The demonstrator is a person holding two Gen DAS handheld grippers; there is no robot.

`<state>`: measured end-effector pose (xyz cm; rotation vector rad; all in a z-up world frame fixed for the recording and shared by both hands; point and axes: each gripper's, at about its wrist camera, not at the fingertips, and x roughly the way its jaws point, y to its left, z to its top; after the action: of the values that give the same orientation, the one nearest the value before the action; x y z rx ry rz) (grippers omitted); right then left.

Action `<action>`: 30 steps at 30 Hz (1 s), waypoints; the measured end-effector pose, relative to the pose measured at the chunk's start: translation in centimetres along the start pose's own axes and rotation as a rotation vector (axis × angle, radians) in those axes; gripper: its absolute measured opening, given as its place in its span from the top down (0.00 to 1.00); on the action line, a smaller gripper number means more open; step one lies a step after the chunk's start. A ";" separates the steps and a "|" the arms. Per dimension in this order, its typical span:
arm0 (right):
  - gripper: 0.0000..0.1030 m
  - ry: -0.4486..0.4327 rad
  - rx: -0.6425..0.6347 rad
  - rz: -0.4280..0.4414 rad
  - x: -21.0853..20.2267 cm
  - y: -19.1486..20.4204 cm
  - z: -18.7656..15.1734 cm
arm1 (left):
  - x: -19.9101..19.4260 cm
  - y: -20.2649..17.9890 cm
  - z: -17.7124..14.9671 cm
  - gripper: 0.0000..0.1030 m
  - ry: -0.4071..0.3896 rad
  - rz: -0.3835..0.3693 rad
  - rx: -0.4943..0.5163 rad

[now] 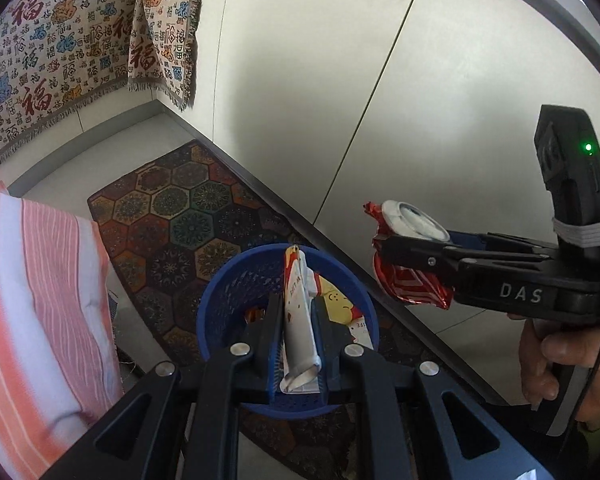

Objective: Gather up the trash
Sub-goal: 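Carry wrapper and can over the blue wastebasket and open both tools, then return both tools over the table toward the remaining trash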

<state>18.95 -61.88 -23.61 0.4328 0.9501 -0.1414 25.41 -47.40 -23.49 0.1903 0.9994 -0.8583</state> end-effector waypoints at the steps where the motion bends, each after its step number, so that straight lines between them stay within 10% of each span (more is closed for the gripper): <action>1: 0.39 0.001 0.003 0.001 0.1 0.0 0.1 | 0.5 0.1 0.1 0.86 0.006 0.000 -0.001; 14: 0.20 -0.065 0.032 -0.050 -0.7 -0.5 1.2 | 4.7 0.7 -0.2 0.59 0.070 0.035 -0.031; 30: 0.14 -0.155 -0.299 -0.049 -2.1 13.1 -2.5 | -18.7 6.3 -11.1 0.40 -0.135 0.261 -0.109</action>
<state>19.82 -49.13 -19.32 0.1207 0.8137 -0.0739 17.82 -27.37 -16.16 0.1634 0.8705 -0.5699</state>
